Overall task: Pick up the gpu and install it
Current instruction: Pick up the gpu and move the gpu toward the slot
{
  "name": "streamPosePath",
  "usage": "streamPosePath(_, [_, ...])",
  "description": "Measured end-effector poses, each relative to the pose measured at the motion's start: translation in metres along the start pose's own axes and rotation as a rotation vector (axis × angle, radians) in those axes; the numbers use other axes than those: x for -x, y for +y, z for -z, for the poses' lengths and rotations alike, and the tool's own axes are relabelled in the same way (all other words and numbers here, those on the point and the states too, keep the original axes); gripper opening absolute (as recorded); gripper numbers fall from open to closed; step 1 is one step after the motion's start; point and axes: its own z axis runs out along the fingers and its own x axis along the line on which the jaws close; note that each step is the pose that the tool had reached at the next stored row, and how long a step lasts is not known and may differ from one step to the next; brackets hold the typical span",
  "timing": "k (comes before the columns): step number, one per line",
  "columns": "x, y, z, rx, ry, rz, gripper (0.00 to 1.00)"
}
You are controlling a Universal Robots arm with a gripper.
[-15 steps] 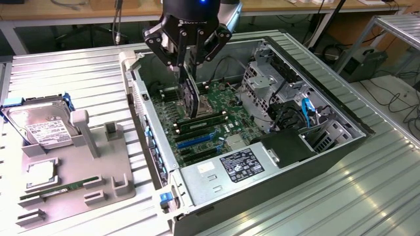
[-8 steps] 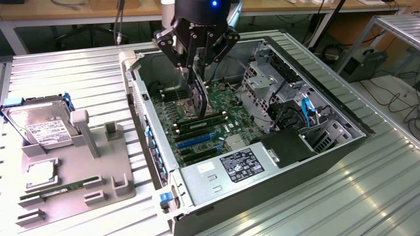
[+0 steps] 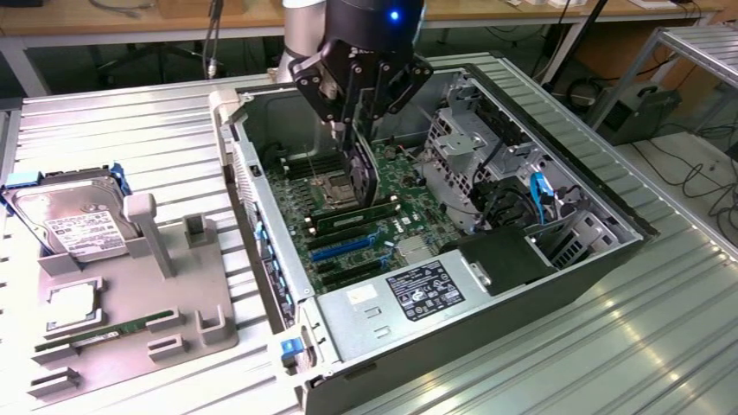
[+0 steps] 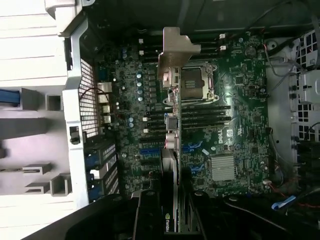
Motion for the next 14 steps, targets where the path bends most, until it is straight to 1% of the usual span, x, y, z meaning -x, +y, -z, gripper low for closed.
streamPosePath(14, [0.019,0.0011,-0.0097,-0.0001,0.0000,0.000,0.26])
